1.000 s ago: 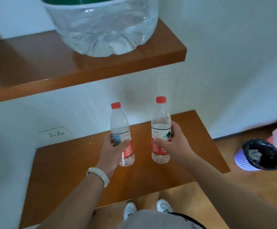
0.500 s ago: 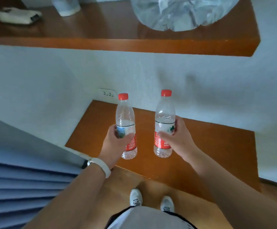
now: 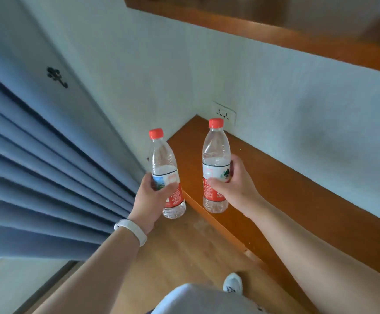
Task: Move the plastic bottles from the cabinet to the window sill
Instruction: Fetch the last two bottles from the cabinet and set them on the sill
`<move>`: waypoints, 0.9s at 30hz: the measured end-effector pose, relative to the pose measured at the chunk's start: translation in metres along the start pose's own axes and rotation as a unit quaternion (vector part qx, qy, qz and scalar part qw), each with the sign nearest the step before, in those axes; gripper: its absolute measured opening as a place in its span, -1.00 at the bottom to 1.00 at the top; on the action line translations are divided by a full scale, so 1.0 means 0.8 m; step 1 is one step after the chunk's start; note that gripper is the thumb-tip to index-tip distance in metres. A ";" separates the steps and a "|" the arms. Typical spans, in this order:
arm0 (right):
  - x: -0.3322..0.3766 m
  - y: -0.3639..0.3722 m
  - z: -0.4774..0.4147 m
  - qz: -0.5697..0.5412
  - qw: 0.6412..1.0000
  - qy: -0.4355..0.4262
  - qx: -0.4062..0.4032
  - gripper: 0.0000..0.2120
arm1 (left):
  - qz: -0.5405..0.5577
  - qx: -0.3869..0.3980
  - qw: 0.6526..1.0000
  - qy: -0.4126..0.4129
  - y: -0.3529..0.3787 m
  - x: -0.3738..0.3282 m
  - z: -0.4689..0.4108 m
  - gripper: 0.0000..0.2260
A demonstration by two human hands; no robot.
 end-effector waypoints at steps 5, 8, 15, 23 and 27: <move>0.025 0.092 -0.010 0.009 0.999 -0.007 0.041 -0.36 | 0.028 -0.039 0.999 -0.017 -0.088 0.028 -0.003 -0.63; 0.041 0.158 -0.013 0.015 0.998 -0.015 0.067 -0.36 | 0.060 -0.063 0.996 -0.014 -0.151 0.050 -0.003 -0.69; 0.087 0.320 -0.006 0.043 0.991 -0.038 0.122 -0.37 | 0.140 -0.114 0.983 -0.018 -0.303 0.121 0.003 -0.69; 0.149 0.530 0.021 0.093 0.973 -0.079 0.196 -0.41 | 0.219 -0.170 0.961 -0.007 -0.483 0.206 0.029 -0.47; 0.180 0.633 0.042 0.101 0.954 -0.122 0.253 -0.41 | 0.236 -0.230 0.944 0.003 -0.573 0.248 0.056 -0.48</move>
Point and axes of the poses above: each hand's wrist, its own z-axis away from the middle knuckle, its own y-axis out of the palm, x = y × z, the point moved 6 cm from there along -z, towards the middle knuckle, and after that the axes turned 4 degrees about z, right-handed, at the moved point
